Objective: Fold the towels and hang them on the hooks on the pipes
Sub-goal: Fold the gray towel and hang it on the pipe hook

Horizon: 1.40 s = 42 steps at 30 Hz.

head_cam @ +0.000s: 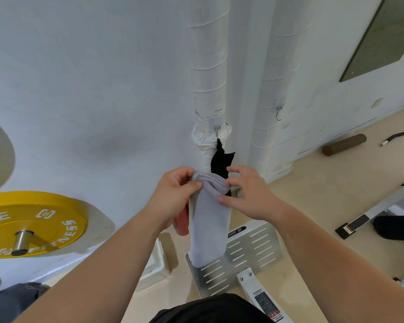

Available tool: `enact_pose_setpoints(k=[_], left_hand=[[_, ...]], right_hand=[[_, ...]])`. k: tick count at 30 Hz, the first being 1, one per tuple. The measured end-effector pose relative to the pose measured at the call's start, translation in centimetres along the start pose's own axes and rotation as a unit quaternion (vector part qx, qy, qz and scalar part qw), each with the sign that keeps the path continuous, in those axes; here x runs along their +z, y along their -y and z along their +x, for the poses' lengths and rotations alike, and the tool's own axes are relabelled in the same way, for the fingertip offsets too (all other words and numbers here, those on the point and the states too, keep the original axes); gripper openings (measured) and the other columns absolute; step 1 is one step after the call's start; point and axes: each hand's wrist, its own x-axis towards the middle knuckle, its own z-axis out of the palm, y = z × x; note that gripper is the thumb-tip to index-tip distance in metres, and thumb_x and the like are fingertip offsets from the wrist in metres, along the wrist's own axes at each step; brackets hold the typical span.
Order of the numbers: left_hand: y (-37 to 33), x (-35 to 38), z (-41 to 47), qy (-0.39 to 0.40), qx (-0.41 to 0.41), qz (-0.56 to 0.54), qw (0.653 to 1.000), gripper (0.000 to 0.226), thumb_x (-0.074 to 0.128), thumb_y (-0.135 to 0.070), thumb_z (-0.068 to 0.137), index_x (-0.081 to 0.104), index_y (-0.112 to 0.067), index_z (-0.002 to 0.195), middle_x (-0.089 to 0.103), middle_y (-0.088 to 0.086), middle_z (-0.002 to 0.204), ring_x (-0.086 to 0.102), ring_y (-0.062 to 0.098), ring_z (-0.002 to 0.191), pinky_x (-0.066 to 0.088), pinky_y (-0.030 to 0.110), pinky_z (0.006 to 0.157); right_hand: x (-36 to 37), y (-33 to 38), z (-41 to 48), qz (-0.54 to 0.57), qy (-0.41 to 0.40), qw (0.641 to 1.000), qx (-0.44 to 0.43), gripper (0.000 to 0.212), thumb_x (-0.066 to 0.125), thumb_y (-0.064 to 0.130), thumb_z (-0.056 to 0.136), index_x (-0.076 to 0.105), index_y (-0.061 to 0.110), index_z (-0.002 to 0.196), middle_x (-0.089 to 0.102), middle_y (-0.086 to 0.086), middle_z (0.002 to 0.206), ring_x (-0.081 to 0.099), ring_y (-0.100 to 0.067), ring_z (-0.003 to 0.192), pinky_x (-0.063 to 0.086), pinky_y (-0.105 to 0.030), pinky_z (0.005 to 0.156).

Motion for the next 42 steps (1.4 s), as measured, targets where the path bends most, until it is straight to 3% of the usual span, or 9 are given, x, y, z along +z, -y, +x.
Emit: enact_pose_setpoints(k=[6, 11, 16, 19, 26, 29, 33, 37, 42], left_hand=[[-0.3, -1.7, 0.8, -0.015, 0.004, 0.041, 0.999, 0.015, 0.053, 0.006, 0.096, 0.063, -0.005, 0.095, 0.061, 0.001, 0.075, 0.053, 0.005, 0.065, 0.043, 0.018, 0.061], [-0.5, -2.5, 1.5, -0.017, -0.003, 0.059, 0.998, 0.021, 0.054, 0.005, 0.096, 0.070, -0.009, 0.100, 0.073, -0.003, 0.080, 0.063, 0.006, 0.069, 0.049, 0.022, 0.064], [-1.8, -2.5, 1.6, -0.016, -0.013, 0.056, 0.998, 0.039, 0.054, 0.010, 0.086, 0.077, -0.015, 0.104, 0.079, 0.006, 0.094, 0.070, 0.017, 0.084, 0.056, 0.038, 0.079], [-2.6, -1.9, 1.8, -0.013, -0.008, 0.096, 0.995, 0.026, 0.078, -0.005, 0.083, 0.076, -0.020, 0.104, 0.077, -0.002, 0.094, 0.071, 0.010, 0.083, 0.059, 0.026, 0.076], [-4.6, 0.2, 2.9, 0.083, 0.053, 0.332, 0.938, 0.067, 0.088, -0.039, 0.074, 0.059, -0.034, 0.134, 0.066, -0.013, 0.113, 0.062, 0.000, 0.102, 0.051, 0.020, 0.090], [-5.5, 1.4, 3.2, 0.132, 0.097, 0.331, 0.929, 0.041, 0.081, -0.025, 0.084, 0.068, -0.028, 0.123, 0.070, -0.012, 0.107, 0.062, -0.004, 0.096, 0.049, 0.009, 0.080], [-5.6, 2.8, 3.8, 0.086, 0.119, 0.347, 0.926, 0.006, 0.078, -0.021, 0.084, 0.074, -0.022, 0.088, 0.072, 0.000, 0.084, 0.063, 0.016, 0.076, 0.047, 0.028, 0.067], [-5.5, 3.5, 4.4, 0.047, 0.136, 0.364, 0.920, 0.011, 0.076, -0.022, 0.085, 0.067, -0.021, 0.078, 0.062, -0.005, 0.072, 0.051, 0.009, 0.065, 0.040, 0.024, 0.061], [-6.3, 3.0, 5.0, -0.022, 0.171, 0.329, 0.929, 0.008, 0.075, -0.013, 0.083, 0.069, -0.017, 0.079, 0.059, -0.011, 0.068, 0.049, -0.001, 0.059, 0.038, 0.013, 0.057]], right_hand=[[-2.2, -0.5, 0.1, -0.035, -0.048, 0.997, -0.042, 0.013, 0.072, 0.033, 0.090, 0.063, 0.024, 0.085, 0.070, 0.002, 0.106, 0.064, -0.022, 0.101, 0.049, -0.036, 0.090], [-3.4, 1.3, 0.4, 0.218, -0.101, 0.971, 0.008, 0.019, 0.078, 0.006, 0.079, 0.062, 0.013, 0.072, 0.062, -0.010, 0.066, 0.056, -0.013, 0.063, 0.048, -0.035, 0.063], [-3.3, 3.0, 0.7, 0.436, -0.103, 0.893, 0.046, 0.033, 0.070, -0.002, 0.086, 0.058, 0.021, 0.106, 0.069, -0.021, 0.085, 0.060, -0.025, 0.074, 0.050, -0.038, 0.070], [-2.7, 3.4, 0.9, 0.431, -0.110, 0.894, 0.045, 0.051, 0.074, 0.002, 0.085, 0.055, 0.027, 0.125, 0.072, -0.022, 0.097, 0.070, -0.034, 0.089, 0.057, -0.046, 0.087], [-2.4, 3.4, 0.8, 0.418, -0.076, 0.905, 0.028, 0.062, 0.075, -0.001, 0.083, 0.050, 0.027, 0.132, 0.075, -0.014, 0.095, 0.073, -0.030, 0.096, 0.057, -0.048, 0.094], [-2.7, 3.2, 0.8, 0.416, -0.086, 0.905, 0.023, 0.059, 0.078, -0.001, 0.081, 0.049, 0.023, 0.126, 0.077, -0.014, 0.092, 0.072, -0.033, 0.095, 0.057, -0.045, 0.090], [-2.7, 2.4, 0.9, 0.407, -0.138, 0.902, 0.042, 0.048, 0.080, 0.011, 0.084, 0.050, 0.020, 0.119, 0.076, -0.014, 0.086, 0.068, -0.024, 0.076, 0.052, -0.037, 0.072], [-2.0, -0.2, 0.6, 0.407, -0.065, 0.908, 0.072, 0.044, 0.084, 0.029, 0.077, 0.062, 0.025, 0.115, 0.077, -0.012, 0.093, 0.074, -0.025, 0.088, 0.058, -0.048, 0.084], [0.3, -2.9, 0.9, 0.288, 0.017, 0.950, 0.119, 0.028, 0.086, 0.018, 0.073, 0.074, 0.014, 0.098, 0.075, -0.013, 0.102, 0.070, -0.031, 0.102, 0.056, -0.051, 0.092]])
